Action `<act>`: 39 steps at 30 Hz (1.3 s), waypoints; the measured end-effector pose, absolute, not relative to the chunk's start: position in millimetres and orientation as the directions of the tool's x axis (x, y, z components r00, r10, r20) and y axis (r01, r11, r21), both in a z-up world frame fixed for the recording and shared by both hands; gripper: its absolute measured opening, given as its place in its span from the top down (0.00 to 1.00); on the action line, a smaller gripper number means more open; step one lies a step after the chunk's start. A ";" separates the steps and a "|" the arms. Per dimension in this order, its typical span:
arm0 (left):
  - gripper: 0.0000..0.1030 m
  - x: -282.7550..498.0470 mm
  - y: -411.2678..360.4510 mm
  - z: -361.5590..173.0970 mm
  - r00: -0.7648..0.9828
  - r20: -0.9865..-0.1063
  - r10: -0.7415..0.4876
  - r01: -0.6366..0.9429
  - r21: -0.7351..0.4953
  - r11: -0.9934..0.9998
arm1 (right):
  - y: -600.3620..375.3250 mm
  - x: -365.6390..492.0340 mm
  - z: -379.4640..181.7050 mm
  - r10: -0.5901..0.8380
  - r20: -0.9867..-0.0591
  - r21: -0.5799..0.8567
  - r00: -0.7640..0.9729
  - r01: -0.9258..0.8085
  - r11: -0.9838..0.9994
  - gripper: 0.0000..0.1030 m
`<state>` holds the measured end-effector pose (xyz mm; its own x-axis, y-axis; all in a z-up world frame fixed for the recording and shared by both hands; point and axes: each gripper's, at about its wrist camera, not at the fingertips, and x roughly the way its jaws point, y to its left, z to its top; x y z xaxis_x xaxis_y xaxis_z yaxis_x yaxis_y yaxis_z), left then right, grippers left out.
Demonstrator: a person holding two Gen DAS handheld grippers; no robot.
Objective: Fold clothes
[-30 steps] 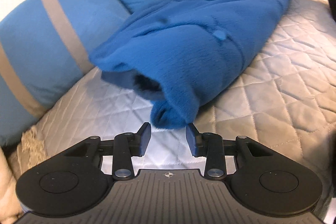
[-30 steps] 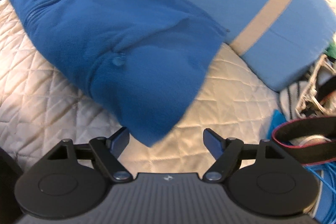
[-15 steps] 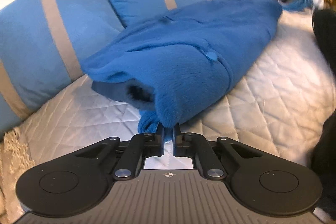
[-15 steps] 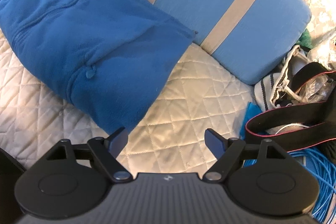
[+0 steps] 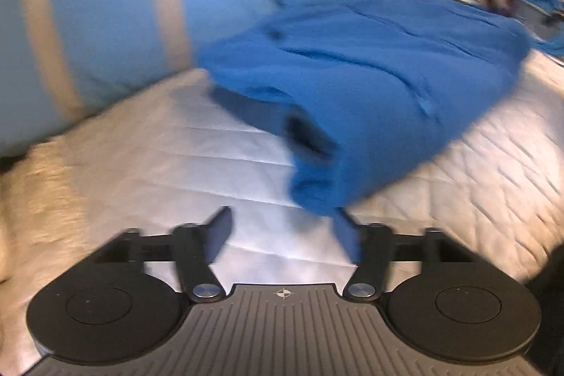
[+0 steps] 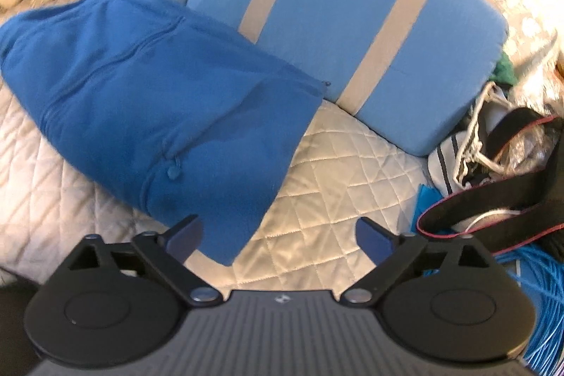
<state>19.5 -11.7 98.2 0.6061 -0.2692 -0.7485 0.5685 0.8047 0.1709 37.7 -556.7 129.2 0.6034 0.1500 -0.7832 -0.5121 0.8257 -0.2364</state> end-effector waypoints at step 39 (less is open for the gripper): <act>0.00 91.5 -170.0 70.4 0.282 -0.959 0.026 0.077 0.050 0.996 | -474.4 124.7 30.1 0.176 -0.956 0.103 0.236 -0.292 0.951 0.00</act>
